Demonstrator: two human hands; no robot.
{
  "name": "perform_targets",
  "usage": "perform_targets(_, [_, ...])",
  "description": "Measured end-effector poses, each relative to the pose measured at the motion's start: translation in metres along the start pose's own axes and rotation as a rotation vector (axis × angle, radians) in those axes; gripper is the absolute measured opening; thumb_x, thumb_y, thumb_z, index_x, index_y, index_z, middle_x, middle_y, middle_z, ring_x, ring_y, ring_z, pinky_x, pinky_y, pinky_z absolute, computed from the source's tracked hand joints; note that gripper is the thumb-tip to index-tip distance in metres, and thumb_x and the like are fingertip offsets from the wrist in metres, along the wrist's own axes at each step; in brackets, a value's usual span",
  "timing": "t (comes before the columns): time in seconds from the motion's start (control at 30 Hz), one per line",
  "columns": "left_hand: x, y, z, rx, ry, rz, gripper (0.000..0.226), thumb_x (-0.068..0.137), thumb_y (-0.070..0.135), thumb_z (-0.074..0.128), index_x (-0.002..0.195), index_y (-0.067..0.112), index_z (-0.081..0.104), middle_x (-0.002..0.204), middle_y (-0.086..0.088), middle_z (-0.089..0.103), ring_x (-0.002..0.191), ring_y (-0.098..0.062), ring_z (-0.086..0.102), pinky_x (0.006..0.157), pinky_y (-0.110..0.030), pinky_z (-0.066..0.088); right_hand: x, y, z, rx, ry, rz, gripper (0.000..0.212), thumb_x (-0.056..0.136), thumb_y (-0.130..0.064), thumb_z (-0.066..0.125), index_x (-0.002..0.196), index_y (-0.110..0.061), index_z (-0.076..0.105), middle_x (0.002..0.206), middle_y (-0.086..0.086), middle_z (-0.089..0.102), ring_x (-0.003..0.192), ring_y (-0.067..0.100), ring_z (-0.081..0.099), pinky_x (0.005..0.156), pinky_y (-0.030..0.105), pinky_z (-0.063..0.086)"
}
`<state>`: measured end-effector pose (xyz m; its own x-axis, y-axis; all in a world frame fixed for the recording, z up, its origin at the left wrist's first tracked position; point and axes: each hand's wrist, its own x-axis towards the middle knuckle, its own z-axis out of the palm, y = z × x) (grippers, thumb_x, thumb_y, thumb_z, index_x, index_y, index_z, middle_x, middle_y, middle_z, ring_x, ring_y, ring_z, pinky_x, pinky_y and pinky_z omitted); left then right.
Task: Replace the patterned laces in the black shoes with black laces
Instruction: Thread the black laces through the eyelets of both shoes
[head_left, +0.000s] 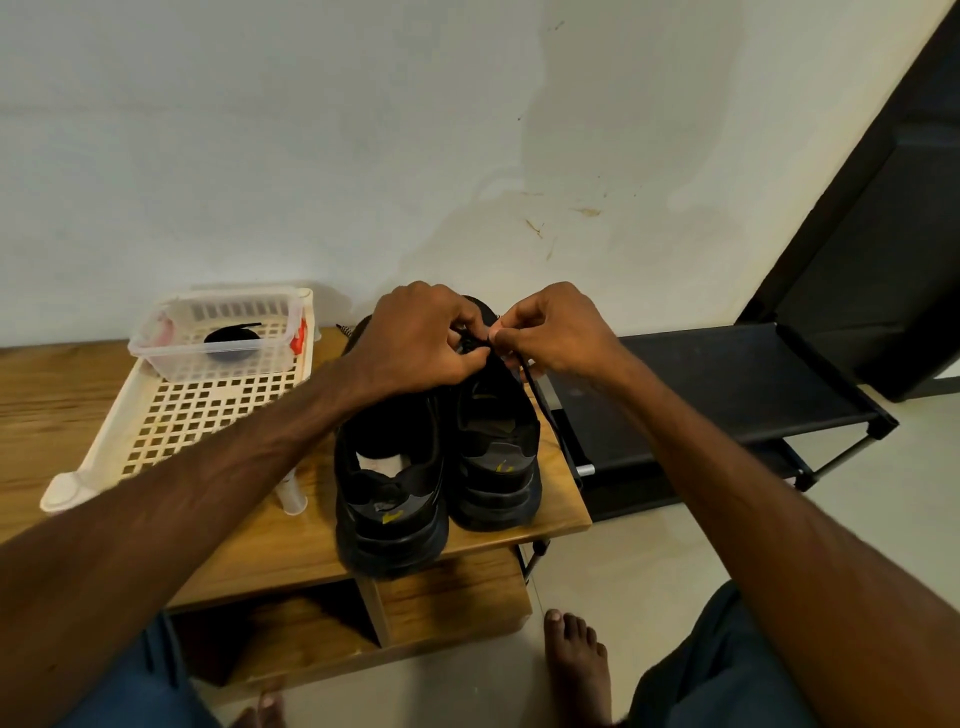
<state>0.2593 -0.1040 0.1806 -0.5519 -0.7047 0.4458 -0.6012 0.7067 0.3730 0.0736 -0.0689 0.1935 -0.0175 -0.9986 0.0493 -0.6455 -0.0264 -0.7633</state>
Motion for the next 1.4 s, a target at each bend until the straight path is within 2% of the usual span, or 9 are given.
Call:
perform_targets(0.2, [-0.007, 0.001, 0.000, 0.065, 0.065, 0.070, 0.017, 0.079, 0.036, 0.074, 0.094, 0.030, 0.081, 0.059, 0.020, 0.061, 0.059, -0.005, 0.057, 0.066, -0.029, 0.055, 0.006, -0.004, -0.004, 0.010, -0.096, 0.149, 0.029, 0.091, -0.027, 0.077, 0.084, 0.001, 0.077, 0.080, 0.022, 0.075, 0.067, 0.030, 0.071, 0.077, 0.051, 0.064])
perform_targets(0.33, [-0.009, 0.001, -0.001, 0.053, 0.087, 0.154, 0.016, 0.080, 0.027, 0.076, 0.094, 0.028, 0.082, 0.051, 0.033, 0.035, 0.052, -0.001, 0.044, 0.057, -0.025, 0.048, 0.011, -0.004, -0.008, 0.007, -0.160, 0.246, 0.037, 0.088, -0.033, 0.080, 0.085, 0.004, 0.077, 0.085, 0.021, 0.076, 0.066, 0.024, 0.068, 0.083, 0.050, 0.063])
perform_targets(0.6, [-0.005, -0.001, -0.001, 0.055, 0.047, 0.195, 0.020, 0.081, 0.030, 0.070, 0.098, 0.028, 0.081, 0.057, 0.018, 0.057, 0.052, -0.002, 0.051, 0.059, -0.013, 0.036, 0.009, -0.007, -0.003, 0.107, -0.049, 0.220, 0.017, 0.092, -0.017, 0.073, 0.091, 0.000, 0.076, 0.074, 0.015, 0.070, 0.062, 0.017, 0.061, 0.072, 0.036, 0.060])
perform_targets(0.77, [0.001, -0.005, 0.001, 0.009, -0.076, 0.079, 0.016, 0.083, 0.037, 0.065, 0.091, 0.029, 0.076, 0.052, 0.018, 0.054, 0.051, -0.005, 0.055, 0.060, -0.020, 0.041, 0.014, -0.013, -0.017, 0.445, 0.057, 0.180, 0.028, 0.089, -0.019, 0.076, 0.117, -0.020, 0.071, 0.103, 0.004, 0.079, 0.094, 0.008, 0.072, 0.086, 0.039, 0.055])
perform_targets(0.93, [0.008, -0.006, 0.003, -0.229, -0.229, -0.105, 0.009, 0.086, 0.017, 0.072, 0.080, 0.023, 0.073, 0.055, 0.018, 0.061, 0.050, -0.005, 0.052, 0.064, -0.020, 0.044, 0.010, -0.001, -0.018, -0.085, 0.033, 0.026, 0.053, 0.086, -0.022, 0.080, 0.136, -0.027, 0.061, 0.121, 0.002, 0.068, 0.102, 0.012, 0.066, 0.077, 0.020, 0.048])
perform_targets(1.07, [0.017, -0.005, 0.003, -0.454, -0.340, -0.369, 0.015, 0.085, 0.024, 0.072, 0.073, 0.018, 0.077, 0.079, -0.007, 0.068, 0.075, -0.020, 0.059, 0.072, -0.038, 0.045, -0.002, 0.002, -0.011, -0.282, 0.016, 0.026, 0.045, 0.083, -0.018, 0.083, 0.126, -0.021, 0.070, 0.122, 0.006, 0.070, 0.091, 0.012, 0.066, 0.067, 0.014, 0.047])
perform_targets(1.17, [0.023, -0.006, 0.006, -0.560, -0.412, -0.560, 0.029, 0.085, 0.026, 0.071, 0.057, 0.029, 0.074, 0.065, 0.005, 0.051, 0.064, -0.011, 0.042, 0.058, -0.027, 0.034, -0.007, 0.002, -0.010, -0.320, 0.058, 0.058, 0.041, 0.083, -0.021, 0.084, 0.123, -0.021, 0.071, 0.118, 0.007, 0.071, 0.093, 0.017, 0.068, 0.082, 0.031, 0.058])
perform_targets(1.23, [0.026, -0.010, 0.006, -0.612, -0.435, -0.598, 0.020, 0.086, 0.027, 0.074, 0.066, 0.026, 0.078, 0.060, 0.010, 0.051, 0.060, -0.008, 0.038, 0.051, -0.021, 0.030, -0.009, 0.001, -0.010, -0.356, 0.099, 0.057, 0.031, 0.082, -0.021, 0.085, 0.111, -0.021, 0.076, 0.114, 0.006, 0.073, 0.097, 0.020, 0.070, 0.087, 0.036, 0.059])
perform_targets(1.4, [0.028, -0.016, -0.001, -0.619, -0.530, -0.581, 0.017, 0.093, 0.027, 0.071, 0.083, 0.015, 0.076, 0.052, 0.014, 0.051, 0.056, -0.006, 0.036, 0.051, -0.020, 0.031, -0.018, -0.008, -0.002, -0.240, 0.028, 0.001, 0.020, 0.071, -0.033, 0.093, 0.078, -0.020, 0.080, 0.074, -0.006, 0.075, 0.068, 0.004, 0.071, 0.070, 0.025, 0.059])
